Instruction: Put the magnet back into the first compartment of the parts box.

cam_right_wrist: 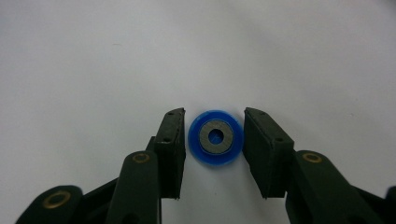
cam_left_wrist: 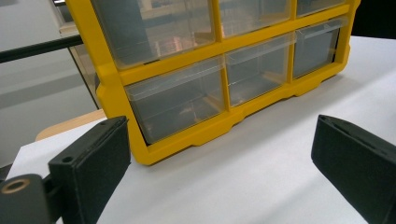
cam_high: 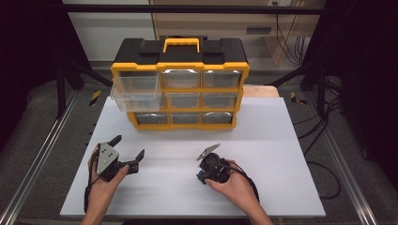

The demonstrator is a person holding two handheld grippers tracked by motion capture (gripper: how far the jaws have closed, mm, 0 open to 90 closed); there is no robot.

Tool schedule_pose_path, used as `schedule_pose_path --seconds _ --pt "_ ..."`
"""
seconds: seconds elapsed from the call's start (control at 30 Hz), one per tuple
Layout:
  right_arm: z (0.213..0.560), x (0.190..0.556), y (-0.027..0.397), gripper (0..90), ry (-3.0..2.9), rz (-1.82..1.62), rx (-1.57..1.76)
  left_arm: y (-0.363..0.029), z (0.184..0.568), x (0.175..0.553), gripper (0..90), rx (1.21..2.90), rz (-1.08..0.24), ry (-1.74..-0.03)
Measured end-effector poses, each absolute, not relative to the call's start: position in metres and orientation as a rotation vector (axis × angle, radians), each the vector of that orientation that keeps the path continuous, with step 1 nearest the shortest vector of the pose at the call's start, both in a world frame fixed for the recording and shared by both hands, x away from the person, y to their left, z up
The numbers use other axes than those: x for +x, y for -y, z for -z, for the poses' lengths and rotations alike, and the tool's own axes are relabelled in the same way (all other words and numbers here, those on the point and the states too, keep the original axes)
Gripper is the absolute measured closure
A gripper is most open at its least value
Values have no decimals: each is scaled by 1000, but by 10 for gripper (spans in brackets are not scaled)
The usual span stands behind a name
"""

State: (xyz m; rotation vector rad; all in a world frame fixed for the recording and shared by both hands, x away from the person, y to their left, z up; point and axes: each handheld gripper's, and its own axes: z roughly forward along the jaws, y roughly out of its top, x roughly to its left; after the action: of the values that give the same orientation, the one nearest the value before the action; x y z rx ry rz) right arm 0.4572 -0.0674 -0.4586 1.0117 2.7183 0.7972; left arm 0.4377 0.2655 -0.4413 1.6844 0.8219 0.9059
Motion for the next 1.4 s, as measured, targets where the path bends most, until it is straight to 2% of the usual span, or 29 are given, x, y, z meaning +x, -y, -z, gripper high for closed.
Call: schedule_pose_path --seconds 0.8,1.4 --pt "461 458 72 627 -2716 -810 977 -268 442 438 43 1676 -887 -833" --pt "449 467 94 627 -2569 -1027 1015 -276 440 435 41 1638 -862 -849"
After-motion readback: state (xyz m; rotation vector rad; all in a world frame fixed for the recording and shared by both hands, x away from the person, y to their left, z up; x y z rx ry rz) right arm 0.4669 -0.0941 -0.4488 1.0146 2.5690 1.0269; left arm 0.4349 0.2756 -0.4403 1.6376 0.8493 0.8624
